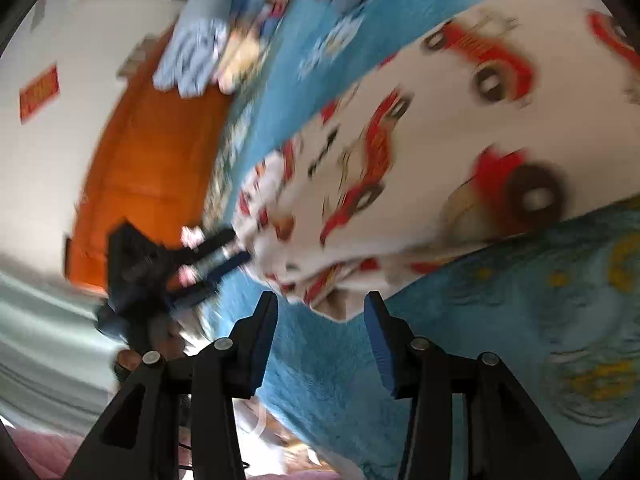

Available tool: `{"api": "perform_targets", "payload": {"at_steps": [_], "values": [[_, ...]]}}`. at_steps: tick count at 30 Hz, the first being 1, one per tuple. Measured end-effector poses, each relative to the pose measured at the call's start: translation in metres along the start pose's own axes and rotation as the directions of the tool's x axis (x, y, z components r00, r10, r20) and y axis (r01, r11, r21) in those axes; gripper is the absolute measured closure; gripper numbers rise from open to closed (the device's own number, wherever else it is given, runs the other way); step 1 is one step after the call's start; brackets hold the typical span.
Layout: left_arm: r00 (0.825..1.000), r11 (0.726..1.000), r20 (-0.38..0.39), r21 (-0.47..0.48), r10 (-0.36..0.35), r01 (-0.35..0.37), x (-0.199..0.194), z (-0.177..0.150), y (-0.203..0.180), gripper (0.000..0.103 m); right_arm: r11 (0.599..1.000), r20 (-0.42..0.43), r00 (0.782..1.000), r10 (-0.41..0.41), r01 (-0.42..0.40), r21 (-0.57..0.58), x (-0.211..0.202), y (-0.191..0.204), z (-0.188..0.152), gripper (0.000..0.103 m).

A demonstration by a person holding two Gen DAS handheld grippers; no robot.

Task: Fold clothes

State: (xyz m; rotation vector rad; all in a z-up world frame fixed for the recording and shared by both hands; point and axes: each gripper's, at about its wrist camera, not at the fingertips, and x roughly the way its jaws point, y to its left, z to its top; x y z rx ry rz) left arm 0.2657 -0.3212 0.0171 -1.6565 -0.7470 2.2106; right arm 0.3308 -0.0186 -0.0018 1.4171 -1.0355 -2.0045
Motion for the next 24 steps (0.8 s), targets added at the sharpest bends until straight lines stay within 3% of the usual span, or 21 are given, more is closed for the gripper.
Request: {"api": "perform_targets", "payload": {"at_steps": [3,11,15,17,20,24], "values": [[1.0,1.0,-0.007,-0.011,-0.015,0.015,0.002,0.0,0.004,0.05,0.999,-0.033,0.999,-0.017,0.016,-0.037,0.014,0.005,-0.002,0.056],[0.997,0.998,-0.029,-0.019,-0.067,0.067,0.011,0.005,0.004,0.046,0.995,-0.006,0.999,-0.044,0.044,-0.093,0.026,0.017,0.002,0.052],[0.996,0.996,-0.045,-0.048,-0.073,0.071,0.015,0.005,0.013,0.046,0.987,-0.076,0.997,-0.003,-0.009,-0.161,0.036,0.028,-0.004,0.047],[0.996,0.996,-0.041,-0.057,-0.074,0.072,0.014,0.006,0.017,0.046,0.98,-0.099,0.995,-0.024,0.003,-0.201,0.037,0.03,-0.011,0.047],[0.996,0.995,-0.039,-0.07,-0.075,0.072,0.013,0.007,0.022,0.046,0.984,-0.14,0.99,0.033,-0.057,-0.167,0.025,0.019,-0.018,0.047],[0.997,0.995,-0.045,-0.074,-0.068,0.065,0.016,0.008,0.022,0.046,0.987,-0.108,0.989,0.097,-0.109,-0.117,0.003,0.012,-0.021,0.047]]}}
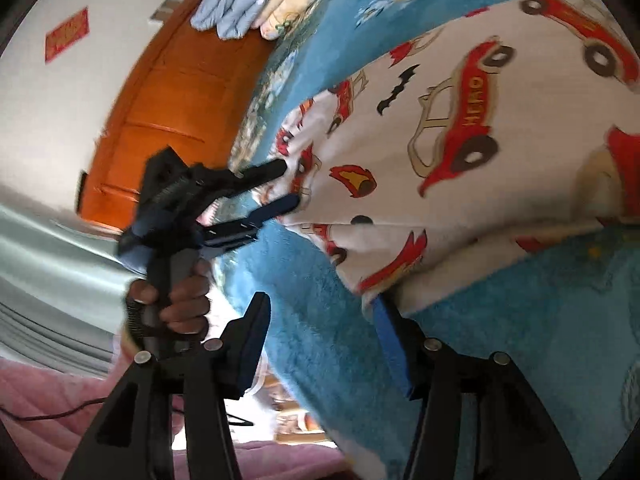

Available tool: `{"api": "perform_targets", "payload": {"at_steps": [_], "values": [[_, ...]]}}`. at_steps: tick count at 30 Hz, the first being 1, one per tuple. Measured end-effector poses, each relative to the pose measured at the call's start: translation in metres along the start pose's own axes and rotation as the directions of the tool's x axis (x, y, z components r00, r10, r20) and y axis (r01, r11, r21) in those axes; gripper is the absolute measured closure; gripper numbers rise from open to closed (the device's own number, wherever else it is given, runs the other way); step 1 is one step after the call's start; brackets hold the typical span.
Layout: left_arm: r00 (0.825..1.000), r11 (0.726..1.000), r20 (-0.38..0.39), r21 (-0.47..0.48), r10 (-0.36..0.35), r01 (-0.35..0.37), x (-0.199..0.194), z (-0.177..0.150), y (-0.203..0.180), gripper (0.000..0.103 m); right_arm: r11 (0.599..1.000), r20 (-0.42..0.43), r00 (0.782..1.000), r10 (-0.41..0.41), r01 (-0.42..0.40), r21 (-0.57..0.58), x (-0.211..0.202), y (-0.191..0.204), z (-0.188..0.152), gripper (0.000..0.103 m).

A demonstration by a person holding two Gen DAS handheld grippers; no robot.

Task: Fold clothes

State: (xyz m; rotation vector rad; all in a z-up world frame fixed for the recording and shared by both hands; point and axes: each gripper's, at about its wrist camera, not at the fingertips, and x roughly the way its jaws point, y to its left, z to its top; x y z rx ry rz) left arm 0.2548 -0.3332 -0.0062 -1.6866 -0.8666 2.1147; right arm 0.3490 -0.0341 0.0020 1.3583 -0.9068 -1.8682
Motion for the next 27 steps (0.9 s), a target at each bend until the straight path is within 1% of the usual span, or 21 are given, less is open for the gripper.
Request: {"api": "perform_targets", "payload": {"at_steps": [2,4,5,6,7,8,9,10,11,12,13,14,15,17,20,23,25,27], "values": [[1.0,1.0,-0.005,0.013,-0.004,0.004,0.0,-0.001,-0.005,0.046,1.0,0.035,0.999,0.021,-0.022,0.02,-0.016,-0.002,-0.002,0.047],[1.0,0.999,-0.014,0.035,-0.013,0.013,0.002,-0.001,-0.013,0.044,0.998,0.143,0.99,0.003,-0.011,0.056,-0.051,-0.01,0.0,0.047],[1.0,0.999,-0.016,0.051,-0.011,0.012,0.003,-0.002,-0.018,0.044,0.997,0.199,0.98,-0.015,-0.001,0.08,-0.068,-0.016,0.001,0.047],[1.0,0.998,-0.019,0.068,-0.008,0.01,0.005,-0.002,-0.023,0.044,0.992,0.287,0.956,-0.06,0.025,0.123,-0.097,-0.026,0.0,0.047],[1.0,0.996,-0.025,0.087,-0.009,0.011,0.008,-0.003,-0.03,0.044,0.984,0.369,0.923,-0.108,0.047,0.169,-0.127,-0.037,-0.001,0.047],[0.999,0.994,-0.032,0.107,-0.011,0.014,0.012,-0.003,-0.038,0.043,0.971,0.429,0.887,-0.172,0.078,0.226,-0.154,-0.049,-0.006,0.047],[0.999,0.993,-0.041,0.12,-0.018,0.023,0.016,-0.004,-0.044,0.043,0.953,0.483,0.843,-0.237,0.105,0.285,-0.182,-0.061,-0.012,0.047],[0.998,0.991,-0.05,0.13,-0.027,0.033,0.019,-0.004,-0.049,0.043,0.931,0.529,0.793,-0.302,0.125,0.344,-0.21,-0.072,-0.017,0.047],[0.998,0.989,-0.059,0.141,-0.036,0.044,0.022,-0.004,-0.055,0.043,0.904,0.568,0.736,-0.368,0.14,0.403,-0.238,-0.084,-0.022,0.047],[0.997,0.988,-0.067,0.147,-0.04,0.049,0.026,-0.004,-0.059,0.043,0.869,0.585,0.685,-0.433,0.145,0.473,-0.269,-0.101,-0.031,0.047],[0.996,0.987,-0.075,0.153,-0.042,0.053,0.03,-0.004,-0.062,0.043,0.835,0.593,0.641,-0.488,0.144,0.532,-0.294,-0.117,-0.038,0.047],[0.996,0.986,-0.083,0.158,-0.045,0.058,0.033,-0.005,-0.066,0.043,0.813,0.595,0.613,-0.519,0.14,0.565,-0.307,-0.127,-0.041,0.047],[0.995,0.986,-0.09,0.157,-0.042,0.056,0.037,-0.005,-0.067,0.043,0.777,0.591,0.576,-0.565,0.128,0.617,-0.328,-0.143,-0.047,0.048],[0.994,0.988,-0.107,0.144,-0.039,0.054,0.042,-0.005,-0.067,0.043,0.728,0.581,0.525,-0.622,0.113,0.677,-0.356,-0.162,-0.054,0.049],[0.992,0.992,-0.123,0.115,-0.037,0.051,0.046,-0.005,-0.065,0.043,0.689,0.571,0.485,-0.662,0.096,0.718,-0.375,-0.185,-0.055,0.052],[0.994,0.994,-0.109,0.107,-0.019,0.031,0.045,-0.003,-0.065,0.043,0.687,0.565,0.497,-0.659,0.091,0.721,-0.369,-0.199,-0.039,0.057],[0.994,0.995,-0.104,0.096,-0.013,0.023,0.044,-0.001,-0.064,0.043,0.701,0.587,0.493,-0.642,0.068,0.71,-0.365,-0.206,-0.033,0.065],[0.995,0.997,-0.101,0.08,-0.007,0.015,0.043,0.0,-0.063,0.043,0.714,0.609,0.488,-0.626,0.044,0.699,-0.361,-0.213,-0.027,0.069]]}}
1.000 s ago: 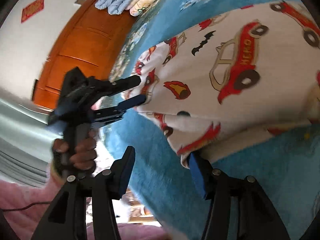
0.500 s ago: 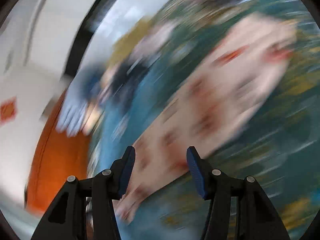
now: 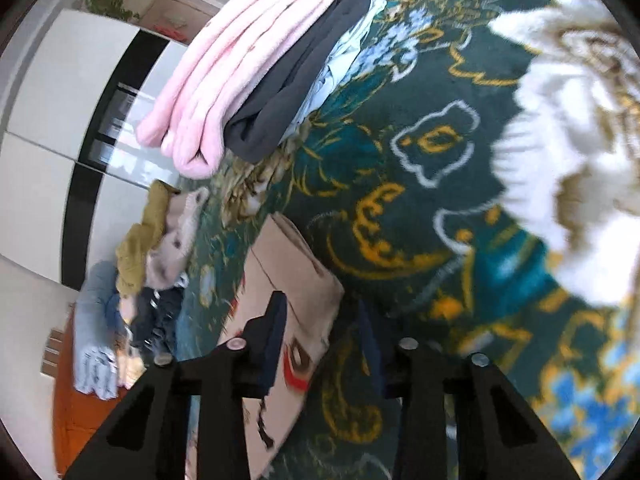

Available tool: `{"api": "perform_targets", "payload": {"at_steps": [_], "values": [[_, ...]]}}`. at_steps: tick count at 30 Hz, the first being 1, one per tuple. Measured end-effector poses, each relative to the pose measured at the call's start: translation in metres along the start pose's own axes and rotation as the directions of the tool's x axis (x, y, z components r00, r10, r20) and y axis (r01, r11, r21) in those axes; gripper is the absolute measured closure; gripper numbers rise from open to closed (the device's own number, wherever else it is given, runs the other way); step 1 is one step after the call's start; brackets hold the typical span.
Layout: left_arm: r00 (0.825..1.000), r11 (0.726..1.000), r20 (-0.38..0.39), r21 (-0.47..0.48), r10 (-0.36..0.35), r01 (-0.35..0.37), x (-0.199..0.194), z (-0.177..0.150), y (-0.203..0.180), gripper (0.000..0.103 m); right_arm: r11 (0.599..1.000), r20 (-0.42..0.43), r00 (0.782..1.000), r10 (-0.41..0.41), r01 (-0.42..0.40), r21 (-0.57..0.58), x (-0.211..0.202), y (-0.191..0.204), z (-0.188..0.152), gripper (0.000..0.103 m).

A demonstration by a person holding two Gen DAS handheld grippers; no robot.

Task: Fold clothes

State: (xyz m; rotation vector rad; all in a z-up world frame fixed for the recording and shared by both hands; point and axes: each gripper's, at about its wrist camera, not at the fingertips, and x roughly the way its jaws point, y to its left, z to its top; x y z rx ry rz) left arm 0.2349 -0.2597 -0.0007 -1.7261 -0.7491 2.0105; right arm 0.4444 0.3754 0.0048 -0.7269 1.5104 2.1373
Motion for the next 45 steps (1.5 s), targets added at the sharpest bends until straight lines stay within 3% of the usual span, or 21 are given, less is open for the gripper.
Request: {"api": "perform_targets", "payload": {"at_steps": [4,7,9,15,18,23,30,35,37,40,45], "values": [[1.0,1.0,0.004,-0.015,0.01,-0.01,-0.001,0.002,0.0,0.043,0.998,0.005,0.999,0.047,-0.047,0.045,0.018,-0.001,-0.001,0.086],[1.0,1.0,0.009,-0.022,0.009,-0.008,-0.004,0.003,0.0,0.043,0.993,-0.008,0.996,0.092,-0.091,0.079,0.024,-0.001,0.001,0.092],[1.0,1.0,0.015,-0.025,0.004,-0.004,-0.007,0.002,0.0,0.043,0.995,-0.006,0.996,0.086,-0.086,0.041,0.02,0.011,0.001,0.093],[0.998,0.999,0.056,-0.051,-0.013,0.016,-0.026,0.0,0.008,0.043,0.977,0.012,0.99,0.137,-0.133,-0.164,-0.011,0.09,-0.015,0.093],[0.996,0.993,0.084,-0.104,-0.041,0.05,-0.039,0.001,0.019,0.043,0.933,-0.022,0.982,0.187,-0.184,-0.308,-0.023,0.151,-0.039,0.093],[0.987,0.987,0.155,-0.147,-0.038,0.062,-0.068,0.005,0.038,0.043,0.86,-0.138,0.96,0.243,-0.279,-0.427,-0.015,0.222,-0.108,0.093],[0.968,0.966,0.251,-0.255,0.016,0.05,-0.11,0.005,0.09,0.043,0.79,-0.298,0.948,0.112,-0.266,-0.552,0.04,0.252,-0.235,0.093],[0.937,0.936,0.315,-0.35,0.15,-0.032,-0.13,-0.001,0.125,0.042,0.746,-0.404,0.915,0.016,-0.28,-0.605,0.076,0.244,-0.309,0.093],[0.932,0.925,0.315,-0.376,0.18,-0.052,-0.128,-0.002,0.136,0.039,0.718,-0.402,0.915,-0.043,-0.251,-0.649,0.086,0.242,-0.324,0.093],[0.938,0.913,0.295,-0.406,0.18,-0.048,-0.117,-0.003,0.148,0.039,0.698,-0.39,0.917,-0.084,-0.226,-0.68,0.092,0.241,-0.337,0.093],[0.938,0.904,0.297,-0.425,0.177,-0.036,-0.101,-0.004,0.155,0.039,0.675,-0.381,0.919,-0.103,-0.217,-0.705,0.097,0.255,-0.353,0.093]]}}
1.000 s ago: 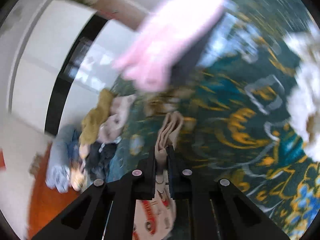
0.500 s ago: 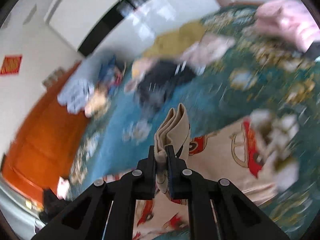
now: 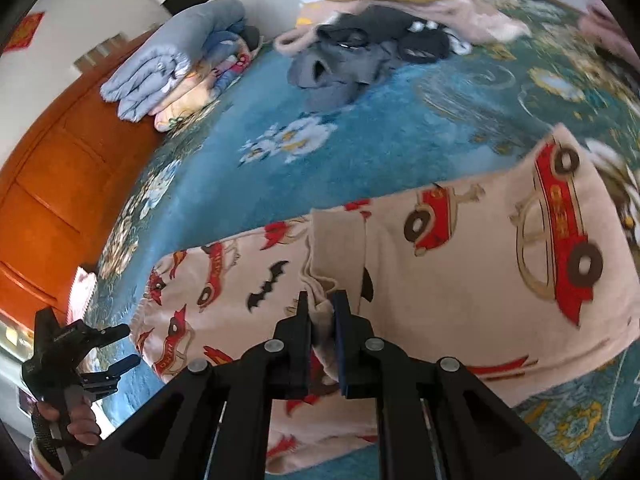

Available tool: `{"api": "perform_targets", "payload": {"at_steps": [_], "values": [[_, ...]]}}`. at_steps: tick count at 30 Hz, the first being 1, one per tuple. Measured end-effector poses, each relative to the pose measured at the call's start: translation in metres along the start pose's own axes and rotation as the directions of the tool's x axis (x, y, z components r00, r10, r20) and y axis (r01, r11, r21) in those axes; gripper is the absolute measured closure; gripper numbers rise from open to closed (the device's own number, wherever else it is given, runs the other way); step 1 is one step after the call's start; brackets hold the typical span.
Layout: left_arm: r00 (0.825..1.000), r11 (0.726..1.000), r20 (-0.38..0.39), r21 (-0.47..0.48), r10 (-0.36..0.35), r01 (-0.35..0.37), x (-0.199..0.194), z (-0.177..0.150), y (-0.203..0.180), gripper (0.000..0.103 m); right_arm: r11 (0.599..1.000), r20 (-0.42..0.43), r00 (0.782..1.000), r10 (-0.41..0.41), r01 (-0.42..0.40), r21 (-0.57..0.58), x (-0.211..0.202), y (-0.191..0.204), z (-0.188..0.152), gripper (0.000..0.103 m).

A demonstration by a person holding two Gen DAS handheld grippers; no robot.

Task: Fold clothes

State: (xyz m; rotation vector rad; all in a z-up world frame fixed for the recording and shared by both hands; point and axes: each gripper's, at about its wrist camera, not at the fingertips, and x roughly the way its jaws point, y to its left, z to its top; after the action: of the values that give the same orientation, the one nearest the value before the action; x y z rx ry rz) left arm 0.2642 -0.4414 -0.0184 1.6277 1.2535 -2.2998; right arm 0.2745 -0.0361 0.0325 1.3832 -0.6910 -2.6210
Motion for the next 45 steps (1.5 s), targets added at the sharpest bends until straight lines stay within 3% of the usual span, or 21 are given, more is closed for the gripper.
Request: {"api": "perform_targets", "payload": {"at_steps": [5,9,11,14,16,20,21,24,27,29,32,34,36,40,45], "values": [[0.999,1.0,0.032,0.007,-0.002,0.002,0.005,-0.001,-0.001,0.039,0.999,-0.033,0.999,-0.02,0.019,-0.037,0.011,0.011,-0.007,0.092],[0.999,1.0,0.039,0.011,-0.001,0.001,0.009,-0.001,-0.005,0.039,0.997,-0.063,0.996,0.069,-0.071,-0.032,0.012,0.008,-0.007,0.077],[0.999,1.0,0.045,0.011,-0.007,0.007,0.013,0.0,-0.008,0.039,0.993,-0.057,0.992,0.115,-0.116,-0.018,0.004,0.005,-0.005,0.077],[0.998,1.0,0.061,0.013,-0.025,0.024,0.015,0.002,-0.007,0.039,0.986,0.001,0.987,0.161,-0.161,0.039,-0.019,-0.01,-0.003,0.072],[0.996,0.999,0.077,0.013,-0.042,0.041,0.016,0.003,-0.006,0.039,0.976,0.066,0.981,0.184,-0.19,0.11,-0.04,-0.03,-0.001,0.059],[0.99,0.996,0.111,0.028,-0.082,0.08,0.022,0.002,-0.01,0.041,0.944,0.171,0.971,0.169,-0.21,0.256,-0.072,-0.078,-0.008,0.057],[0.989,0.997,0.128,0.025,-0.077,0.075,0.022,0.001,-0.011,0.043,0.935,0.183,0.97,0.158,-0.207,0.288,-0.078,-0.089,-0.012,0.057],[0.986,1.0,0.168,0.014,-0.014,0.012,0.023,-0.001,-0.013,0.066,0.908,0.203,0.97,0.136,-0.204,0.367,-0.084,-0.114,-0.022,0.057],[0.983,0.999,0.183,0.026,0.027,-0.032,0.025,-0.003,-0.02,0.08,0.874,0.219,0.966,0.139,-0.224,0.431,-0.087,-0.134,-0.031,0.057],[0.981,0.999,0.19,0.03,0.036,-0.042,0.022,-0.003,-0.026,0.081,0.862,0.226,0.964,0.142,-0.232,0.451,-0.088,-0.143,-0.035,0.057],[0.974,0.991,0.224,0.124,0.016,-0.045,0.005,-0.01,-0.054,0.082,0.869,0.239,0.96,0.146,-0.24,0.433,-0.094,-0.147,-0.038,0.057],[0.969,0.971,0.244,0.237,-0.03,-0.029,-0.011,-0.02,-0.09,0.082,0.87,0.253,0.956,0.146,-0.246,0.427,-0.097,-0.149,-0.04,0.057],[0.961,0.933,0.263,0.36,-0.09,-0.011,-0.026,-0.036,-0.133,0.082,0.869,0.264,0.955,0.135,-0.242,0.432,-0.101,-0.155,-0.045,0.057],[0.947,0.814,0.257,0.581,-0.193,0.008,-0.04,-0.08,-0.216,0.082,0.855,0.302,0.945,0.126,-0.258,0.451,-0.113,-0.165,-0.048,0.057],[0.962,0.682,0.147,0.73,-0.23,0.051,-0.013,-0.144,-0.295,0.082,0.918,0.334,0.939,0.08,-0.2,0.342,-0.133,-0.16,-0.036,0.057]]}}
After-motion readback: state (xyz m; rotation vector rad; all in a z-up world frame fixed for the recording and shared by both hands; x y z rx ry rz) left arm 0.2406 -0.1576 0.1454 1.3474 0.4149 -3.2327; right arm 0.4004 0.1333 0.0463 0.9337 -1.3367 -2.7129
